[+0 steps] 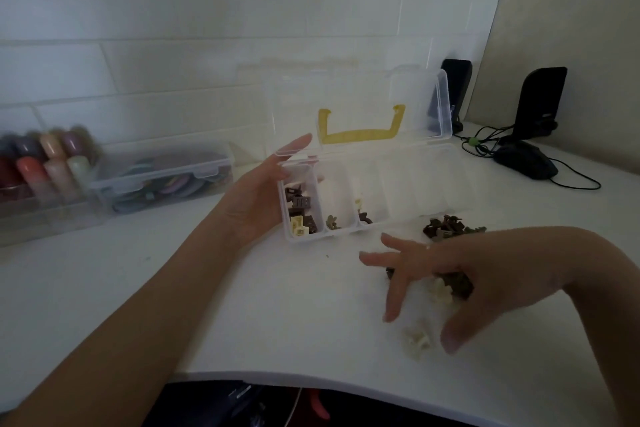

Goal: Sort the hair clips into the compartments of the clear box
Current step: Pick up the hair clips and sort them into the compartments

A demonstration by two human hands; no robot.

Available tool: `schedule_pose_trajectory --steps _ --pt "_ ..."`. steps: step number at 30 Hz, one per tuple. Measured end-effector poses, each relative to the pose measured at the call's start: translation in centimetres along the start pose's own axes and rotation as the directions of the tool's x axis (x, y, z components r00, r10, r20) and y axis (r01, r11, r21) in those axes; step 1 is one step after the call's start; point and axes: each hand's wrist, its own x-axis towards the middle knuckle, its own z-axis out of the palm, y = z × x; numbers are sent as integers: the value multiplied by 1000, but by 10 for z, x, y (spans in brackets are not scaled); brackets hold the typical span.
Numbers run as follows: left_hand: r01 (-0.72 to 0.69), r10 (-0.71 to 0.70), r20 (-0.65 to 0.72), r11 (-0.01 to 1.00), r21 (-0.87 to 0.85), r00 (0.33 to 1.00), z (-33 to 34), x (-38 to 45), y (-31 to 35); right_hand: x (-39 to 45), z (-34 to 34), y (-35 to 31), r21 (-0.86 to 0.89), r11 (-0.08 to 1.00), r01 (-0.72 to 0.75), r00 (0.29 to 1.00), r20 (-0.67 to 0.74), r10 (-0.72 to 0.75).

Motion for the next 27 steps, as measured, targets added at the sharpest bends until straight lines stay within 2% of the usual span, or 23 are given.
schedule_pose_trajectory --steps 4,7,10,12,15,18,24,27 --pt "1 -1 -6 1000 8 1000 -1 1 -1 13 8 5 -65 998 -23 1000 -7 22" --pt "10 -10 -12 1000 9 1000 -1 2 -1 16 9 4 -2 999 -36 998 -44 36" --pt "9 -9 -11 1000 3 1000 -2 2 -2 13 7 0 81 996 -20 989 -146 32" --pt "7 -6 -13 1000 4 1000 -2 2 -2 12 3 -2 157 987 40 965 -261 2" --pt "14 -14 -21 1000 1 1000 -2 2 -2 10 -2 -1 321 927 192 865 -502 -6" --pt "13 -13 -6 1000 0 1000 -3 2 -2 14 -5 5 421 854 307 749 -660 56" --pt "14 -13 -11 1000 20 1000 -3 0 -1 36 0 15 349 877 330 566 -817 112" --pt "15 -15 -5 999 28 1000 -3 1 -1 43 4 17 253 931 263 474 -874 104"
